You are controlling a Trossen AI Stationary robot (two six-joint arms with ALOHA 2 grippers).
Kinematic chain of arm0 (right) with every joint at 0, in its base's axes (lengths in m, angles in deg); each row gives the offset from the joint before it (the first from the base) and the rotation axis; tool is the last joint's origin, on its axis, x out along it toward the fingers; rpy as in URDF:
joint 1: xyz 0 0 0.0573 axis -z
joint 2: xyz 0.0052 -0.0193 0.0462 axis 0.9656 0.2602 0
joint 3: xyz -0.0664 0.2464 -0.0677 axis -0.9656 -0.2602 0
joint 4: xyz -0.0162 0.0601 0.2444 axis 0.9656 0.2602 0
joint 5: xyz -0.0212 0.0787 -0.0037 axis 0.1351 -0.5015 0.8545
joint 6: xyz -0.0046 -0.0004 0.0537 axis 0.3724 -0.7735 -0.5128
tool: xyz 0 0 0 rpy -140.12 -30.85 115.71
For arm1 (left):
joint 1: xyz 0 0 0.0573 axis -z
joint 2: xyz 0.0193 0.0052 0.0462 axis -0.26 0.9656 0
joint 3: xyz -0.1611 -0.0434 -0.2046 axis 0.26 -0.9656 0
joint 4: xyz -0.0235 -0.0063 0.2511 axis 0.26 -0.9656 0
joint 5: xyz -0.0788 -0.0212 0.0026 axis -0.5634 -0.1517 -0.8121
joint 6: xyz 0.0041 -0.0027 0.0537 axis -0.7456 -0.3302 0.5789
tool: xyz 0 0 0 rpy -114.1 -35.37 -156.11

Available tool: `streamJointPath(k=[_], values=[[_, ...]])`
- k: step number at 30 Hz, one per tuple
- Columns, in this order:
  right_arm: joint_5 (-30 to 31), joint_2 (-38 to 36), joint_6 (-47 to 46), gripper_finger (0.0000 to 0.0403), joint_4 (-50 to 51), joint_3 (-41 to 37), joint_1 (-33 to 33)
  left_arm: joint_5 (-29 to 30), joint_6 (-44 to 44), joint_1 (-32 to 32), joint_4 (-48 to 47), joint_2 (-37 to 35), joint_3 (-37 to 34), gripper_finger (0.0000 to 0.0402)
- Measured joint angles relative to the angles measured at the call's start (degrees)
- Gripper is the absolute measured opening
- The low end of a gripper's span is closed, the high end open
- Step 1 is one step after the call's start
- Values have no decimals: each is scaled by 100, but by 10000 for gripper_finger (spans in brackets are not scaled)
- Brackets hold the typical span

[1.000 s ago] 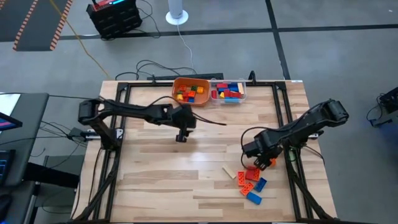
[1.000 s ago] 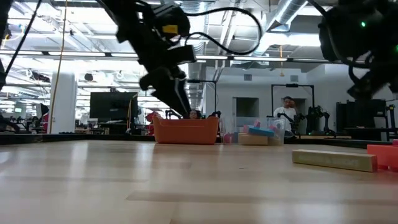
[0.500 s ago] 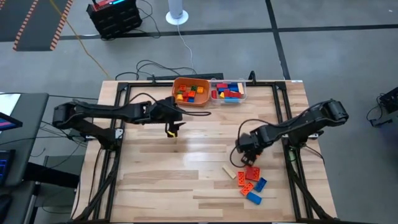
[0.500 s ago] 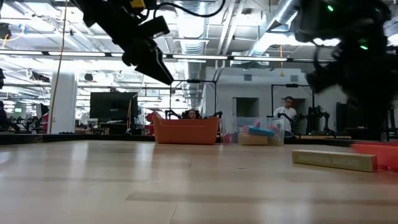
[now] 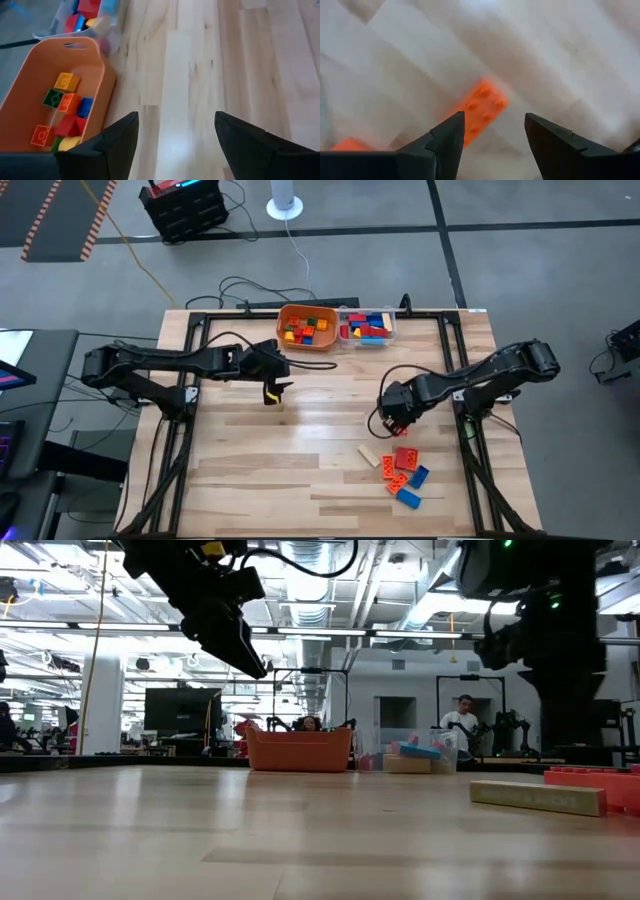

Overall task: Sort blocks by size
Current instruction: Put the middle right orange game piece into the transparent bin

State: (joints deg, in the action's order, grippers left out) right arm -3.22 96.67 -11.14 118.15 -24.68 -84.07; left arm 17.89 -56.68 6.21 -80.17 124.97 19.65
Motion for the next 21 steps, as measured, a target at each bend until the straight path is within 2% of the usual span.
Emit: streamJointPath(k=[8,14,21], values=[[286,-2,-1553,244,-185,-178,-741,-3,4,119,-164,0,0,254],[437,0,-2577,244,-1143,-637,-1241,-5,64,159,-218,0,0,254],[480,364,-2947,244,-1007,-723,-1248,-118,50,168,-213,0,0,254]])
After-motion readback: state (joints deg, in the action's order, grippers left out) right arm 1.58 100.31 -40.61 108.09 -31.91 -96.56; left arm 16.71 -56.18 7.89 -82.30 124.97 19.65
